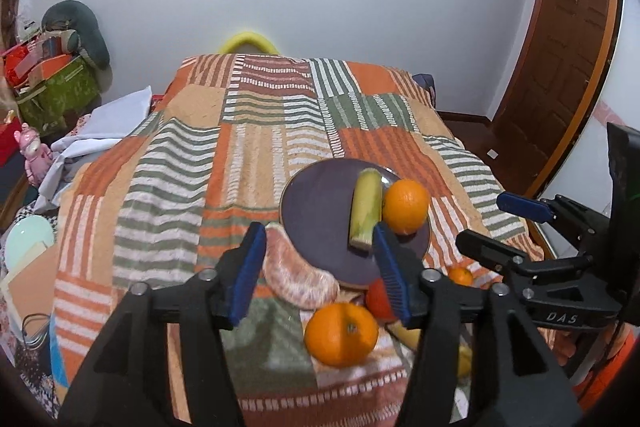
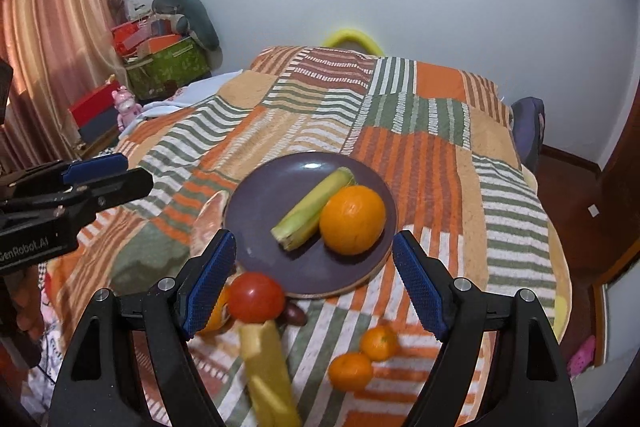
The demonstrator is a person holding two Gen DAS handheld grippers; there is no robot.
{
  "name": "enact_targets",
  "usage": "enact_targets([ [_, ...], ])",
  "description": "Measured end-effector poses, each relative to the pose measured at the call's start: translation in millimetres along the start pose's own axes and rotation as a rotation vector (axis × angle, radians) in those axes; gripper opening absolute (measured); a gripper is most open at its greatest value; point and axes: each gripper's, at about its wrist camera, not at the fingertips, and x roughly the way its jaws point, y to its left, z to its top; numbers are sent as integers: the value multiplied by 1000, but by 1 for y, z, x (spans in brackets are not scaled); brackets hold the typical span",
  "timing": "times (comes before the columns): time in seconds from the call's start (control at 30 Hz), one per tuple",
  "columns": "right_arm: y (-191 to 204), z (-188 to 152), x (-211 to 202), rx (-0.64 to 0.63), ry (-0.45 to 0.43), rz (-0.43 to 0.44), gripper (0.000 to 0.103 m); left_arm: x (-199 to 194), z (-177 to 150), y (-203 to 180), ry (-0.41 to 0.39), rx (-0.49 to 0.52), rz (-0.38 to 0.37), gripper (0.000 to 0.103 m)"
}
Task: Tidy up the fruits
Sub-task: 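Grasp a mandarin orange with the left tool while the right tool grasps the red tomato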
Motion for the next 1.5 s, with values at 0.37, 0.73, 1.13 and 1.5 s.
enact_targets([
  [0.37, 5, -23, -6, 10, 28, 15, 78, -1, -36, 4, 86, -22, -4, 63],
  [0.73, 3, -43, 6, 28, 83, 30, 78, 44, -74, -7, 245, -15, -62, 66],
  [1.13, 1, -47, 24, 30, 141, 54, 78, 79, -82, -11, 281, -36, -93, 66],
  [1.5, 16, -44, 54, 16, 193, 100, 77, 57, -86, 2, 217, -14, -69, 65],
])
